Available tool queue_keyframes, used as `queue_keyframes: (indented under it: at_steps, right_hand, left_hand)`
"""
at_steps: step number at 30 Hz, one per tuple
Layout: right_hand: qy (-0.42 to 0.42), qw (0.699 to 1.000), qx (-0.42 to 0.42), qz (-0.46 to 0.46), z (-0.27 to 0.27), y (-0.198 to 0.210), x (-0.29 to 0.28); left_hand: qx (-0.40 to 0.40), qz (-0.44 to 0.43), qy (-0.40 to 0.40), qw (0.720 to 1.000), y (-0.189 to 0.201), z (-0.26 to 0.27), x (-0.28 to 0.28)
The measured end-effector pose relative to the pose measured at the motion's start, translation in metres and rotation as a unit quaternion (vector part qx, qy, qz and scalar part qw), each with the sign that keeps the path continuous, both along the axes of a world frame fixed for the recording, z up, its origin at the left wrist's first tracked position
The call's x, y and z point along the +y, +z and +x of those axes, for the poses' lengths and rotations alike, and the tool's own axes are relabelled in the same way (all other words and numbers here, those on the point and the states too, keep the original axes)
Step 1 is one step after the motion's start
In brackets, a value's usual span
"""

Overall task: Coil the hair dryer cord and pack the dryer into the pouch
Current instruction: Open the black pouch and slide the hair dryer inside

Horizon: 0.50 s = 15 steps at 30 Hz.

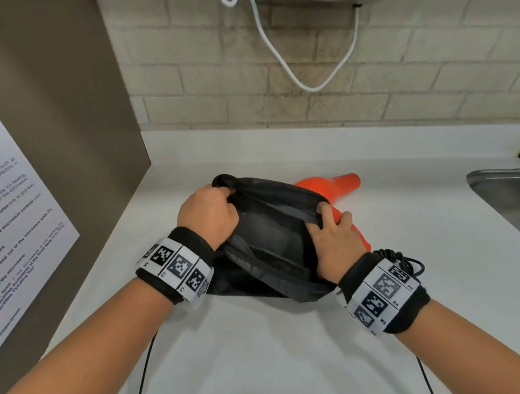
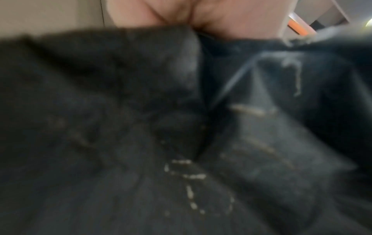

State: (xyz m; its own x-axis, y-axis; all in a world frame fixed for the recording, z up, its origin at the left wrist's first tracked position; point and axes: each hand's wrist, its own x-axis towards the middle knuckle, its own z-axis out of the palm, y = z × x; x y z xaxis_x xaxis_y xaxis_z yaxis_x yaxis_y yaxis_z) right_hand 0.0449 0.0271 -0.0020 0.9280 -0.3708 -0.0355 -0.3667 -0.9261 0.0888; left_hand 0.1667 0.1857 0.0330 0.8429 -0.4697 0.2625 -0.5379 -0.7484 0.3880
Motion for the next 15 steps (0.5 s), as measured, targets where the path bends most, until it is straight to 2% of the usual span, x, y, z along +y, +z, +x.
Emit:
queue_keyframes:
  at_steps: [3, 6, 8, 11, 13, 15]
  right_hand:
    - [0.003, 0.996, -0.026, 0.088, 0.000, 0.003, 0.001]
    - [0.023, 0.978, -0.083, 0.191, 0.003, 0.004, -0.002]
    - [0.004, 0.968, -0.104, 0.229, 0.005, 0.003, -0.007]
    - [-0.051, 0.959, -0.156, 0.233, 0.005, 0.004, -0.010]
    - [-0.069, 0.965, -0.149, 0.204, 0.005, 0.002, -0.013]
    - [-0.075, 0.971, -0.108, 0.201, 0.006, 0.000, -0.015]
  left_hand:
    - [-0.031, 0.034, 0.026, 0.999, 0.000, -0.001, -0.001]
    - [0.008, 0.149, 0.031, 0.988, -0.006, -0.001, 0.000]
    - [0.043, 0.210, 0.039, 0.976, -0.010, -0.002, 0.004]
    - [0.036, 0.271, 0.014, 0.962, -0.016, -0.003, 0.012]
    - [0.026, 0.268, -0.026, 0.963, -0.020, 0.000, 0.016]
    - [0.063, 0.205, -0.066, 0.974, -0.023, 0.007, 0.019]
